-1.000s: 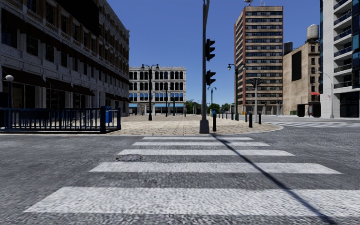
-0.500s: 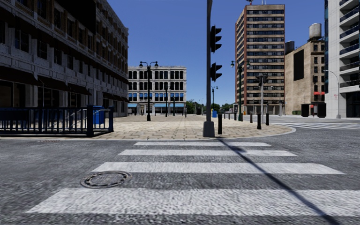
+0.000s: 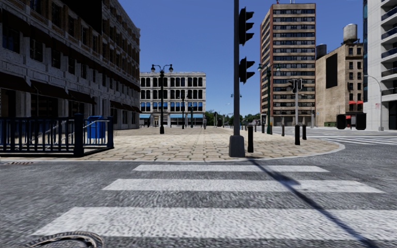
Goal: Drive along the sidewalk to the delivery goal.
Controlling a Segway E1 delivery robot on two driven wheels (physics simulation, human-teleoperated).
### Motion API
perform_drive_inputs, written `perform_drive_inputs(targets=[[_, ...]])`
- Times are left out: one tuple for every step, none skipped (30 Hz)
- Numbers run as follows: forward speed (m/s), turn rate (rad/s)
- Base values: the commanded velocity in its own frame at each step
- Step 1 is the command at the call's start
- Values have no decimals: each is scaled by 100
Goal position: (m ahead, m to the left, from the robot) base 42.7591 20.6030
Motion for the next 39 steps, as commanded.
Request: perform_drive_inputs(targets=[[200, 0], [200, 0], [200, 0], [200, 0], [200, 0], [200, 0], [200, 0], [200, 0], [200, 0], [200, 0], [200, 0], [200, 0], [200, 0], [200, 0], [200, 0], [200, 0], [200, 0], [200, 0], [200, 0], [200, 0], [200, 0], [200, 0], [200, 0], [200, 0], [200, 0], [200, 0], [200, 0], [200, 0], [200, 0], [200, 0], [200, 0], [200, 0], [200, 0], [200, 0], [200, 0], [200, 0], [200, 0], [200, 0], [200, 0]])
